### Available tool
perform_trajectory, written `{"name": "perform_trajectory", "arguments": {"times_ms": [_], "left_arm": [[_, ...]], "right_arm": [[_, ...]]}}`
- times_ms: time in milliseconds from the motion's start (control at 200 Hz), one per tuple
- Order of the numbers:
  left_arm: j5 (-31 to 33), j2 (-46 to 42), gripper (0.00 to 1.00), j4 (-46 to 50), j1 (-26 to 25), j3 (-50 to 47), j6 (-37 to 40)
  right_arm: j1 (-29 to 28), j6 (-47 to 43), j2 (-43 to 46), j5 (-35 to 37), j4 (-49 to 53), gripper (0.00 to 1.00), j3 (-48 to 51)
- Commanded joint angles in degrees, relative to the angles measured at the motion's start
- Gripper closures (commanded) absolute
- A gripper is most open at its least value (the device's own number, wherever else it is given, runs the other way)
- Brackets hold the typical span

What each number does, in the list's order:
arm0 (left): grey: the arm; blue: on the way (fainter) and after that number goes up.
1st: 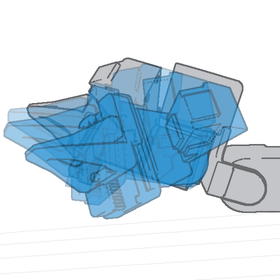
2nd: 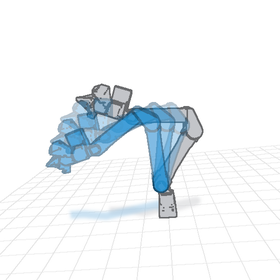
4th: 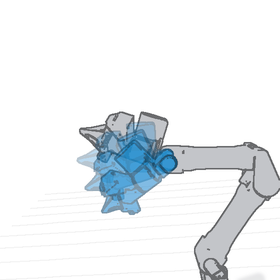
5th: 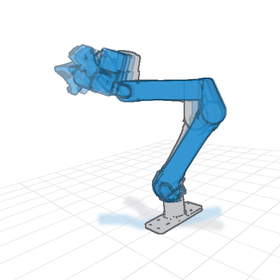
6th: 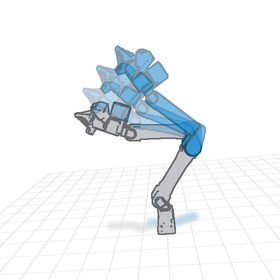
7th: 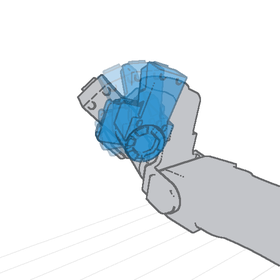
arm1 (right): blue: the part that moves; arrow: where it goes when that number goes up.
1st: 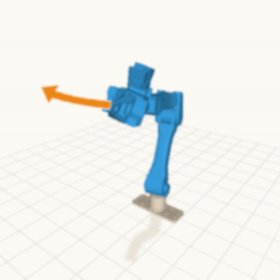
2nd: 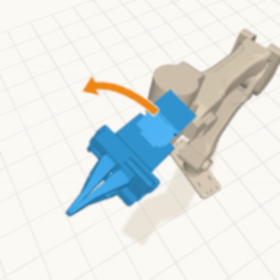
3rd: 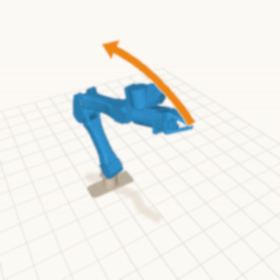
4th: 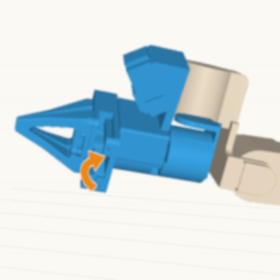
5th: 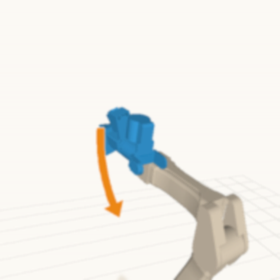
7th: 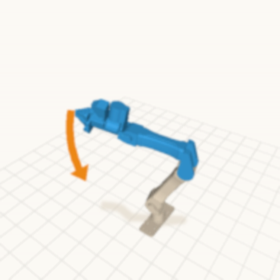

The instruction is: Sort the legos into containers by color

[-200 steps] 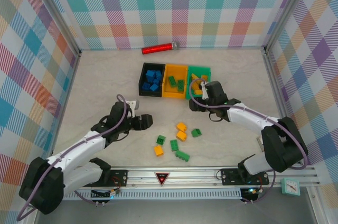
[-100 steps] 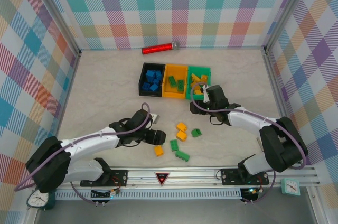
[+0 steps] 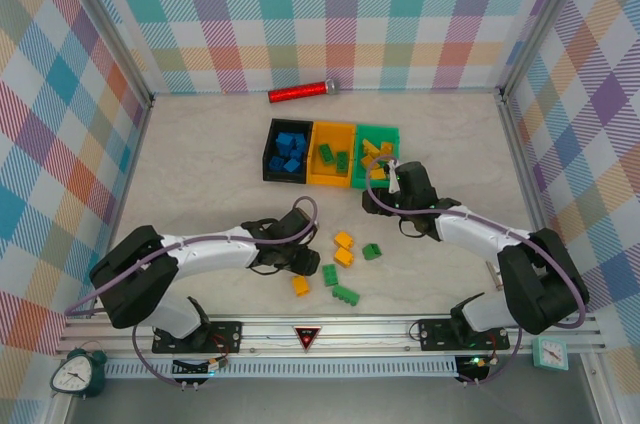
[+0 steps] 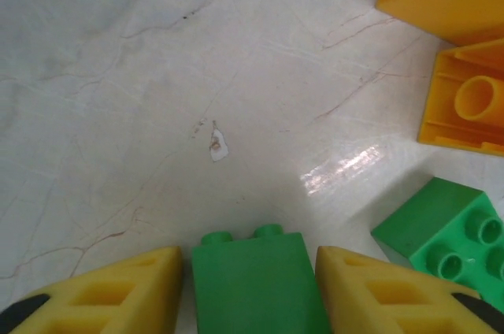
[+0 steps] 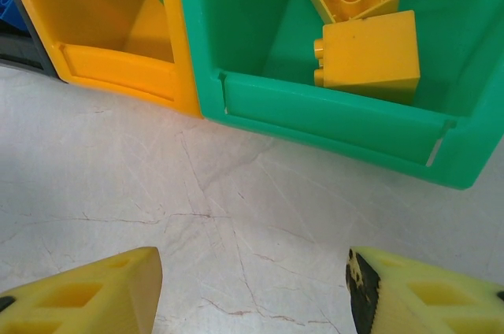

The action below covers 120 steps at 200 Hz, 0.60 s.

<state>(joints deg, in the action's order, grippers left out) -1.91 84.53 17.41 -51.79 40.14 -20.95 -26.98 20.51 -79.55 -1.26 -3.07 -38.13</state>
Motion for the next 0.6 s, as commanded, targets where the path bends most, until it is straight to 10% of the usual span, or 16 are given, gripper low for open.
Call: {"name": "perform_trajectory", "arguments": {"times_ms": [0,595], "left_arm": [[1.2,0.9,0.66,2.2,-1.2,1.0,0.3],[11.5,-1.5,0.97,5.3,-0.7,11.8,-3.5]], "right_arm": [[0.3,0.7,1.0,0.1,-1.4,0.36,0.6],[0.4,1.7,2.0,-0.7,-1.3,0.36,0.8]]}}
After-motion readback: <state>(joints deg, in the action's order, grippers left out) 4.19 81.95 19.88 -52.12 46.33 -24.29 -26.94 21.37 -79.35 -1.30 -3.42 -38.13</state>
